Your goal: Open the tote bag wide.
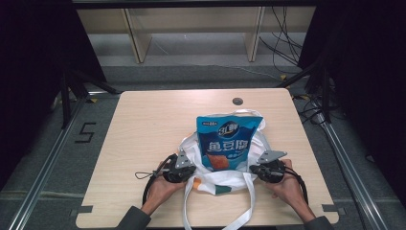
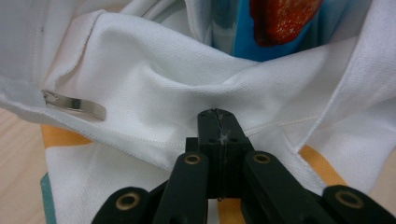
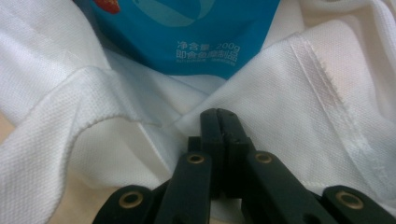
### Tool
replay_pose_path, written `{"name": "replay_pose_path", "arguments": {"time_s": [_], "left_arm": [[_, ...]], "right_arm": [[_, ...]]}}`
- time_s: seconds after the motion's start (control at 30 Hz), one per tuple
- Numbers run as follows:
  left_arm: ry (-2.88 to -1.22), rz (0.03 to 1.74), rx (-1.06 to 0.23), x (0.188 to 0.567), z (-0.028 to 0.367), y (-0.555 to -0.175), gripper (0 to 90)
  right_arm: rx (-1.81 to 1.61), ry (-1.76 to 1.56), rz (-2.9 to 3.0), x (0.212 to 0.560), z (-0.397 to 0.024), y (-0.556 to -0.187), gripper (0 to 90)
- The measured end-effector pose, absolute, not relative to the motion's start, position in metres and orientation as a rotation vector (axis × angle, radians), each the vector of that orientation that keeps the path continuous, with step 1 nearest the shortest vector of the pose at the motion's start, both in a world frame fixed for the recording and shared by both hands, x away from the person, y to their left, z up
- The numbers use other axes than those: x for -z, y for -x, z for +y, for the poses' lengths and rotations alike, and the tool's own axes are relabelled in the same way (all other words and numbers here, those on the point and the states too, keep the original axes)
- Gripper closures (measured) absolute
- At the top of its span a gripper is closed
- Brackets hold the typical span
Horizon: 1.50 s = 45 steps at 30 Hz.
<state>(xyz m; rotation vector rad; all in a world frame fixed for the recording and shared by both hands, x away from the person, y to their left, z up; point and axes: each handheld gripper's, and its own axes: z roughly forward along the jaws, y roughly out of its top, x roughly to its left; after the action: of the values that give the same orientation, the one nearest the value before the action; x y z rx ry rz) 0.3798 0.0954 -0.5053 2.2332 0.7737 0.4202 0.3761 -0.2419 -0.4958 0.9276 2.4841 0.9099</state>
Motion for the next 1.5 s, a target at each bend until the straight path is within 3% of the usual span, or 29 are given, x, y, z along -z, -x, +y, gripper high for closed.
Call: {"name": "replay_pose_path", "arguments": {"time_s": [0.43, 0.9, 1.03, 1.13, 1.23, 1.5], "left_arm": [[-2.187, 0.878, -0.484, 0.508, 0.096, -0.428, 89.4], [-2.162, 0.904, -0.508, 0.509, 0.099, -0.440, 88.7], [-2.137, 0.901, -0.499, 0.506, 0.104, -0.441, 78.7], [-2.121, 0.899, -0.496, 0.504, 0.105, -0.439, 77.3], [-2.095, 0.901, -0.478, 0.498, 0.107, -0.438, 71.3], [-2.045, 0.930, -0.460, 0.491, 0.111, -0.436, 64.5]], "right_arm": [[-0.917, -0.984, 2.464, 0.496, -0.235, -0.417, 90.0], [-0.952, -1.032, 2.438, 0.498, -0.233, -0.435, 90.0], [-0.990, -1.057, 2.437, 0.497, -0.235, -0.434, 85.9], [-1.015, -1.068, 2.433, 0.497, -0.238, -0.436, 83.8], [-1.044, -1.064, 2.372, 0.491, -0.240, -0.434, 75.9], [-1.061, -1.031, 2.350, 0.485, -0.246, -0.433, 69.3]]}}
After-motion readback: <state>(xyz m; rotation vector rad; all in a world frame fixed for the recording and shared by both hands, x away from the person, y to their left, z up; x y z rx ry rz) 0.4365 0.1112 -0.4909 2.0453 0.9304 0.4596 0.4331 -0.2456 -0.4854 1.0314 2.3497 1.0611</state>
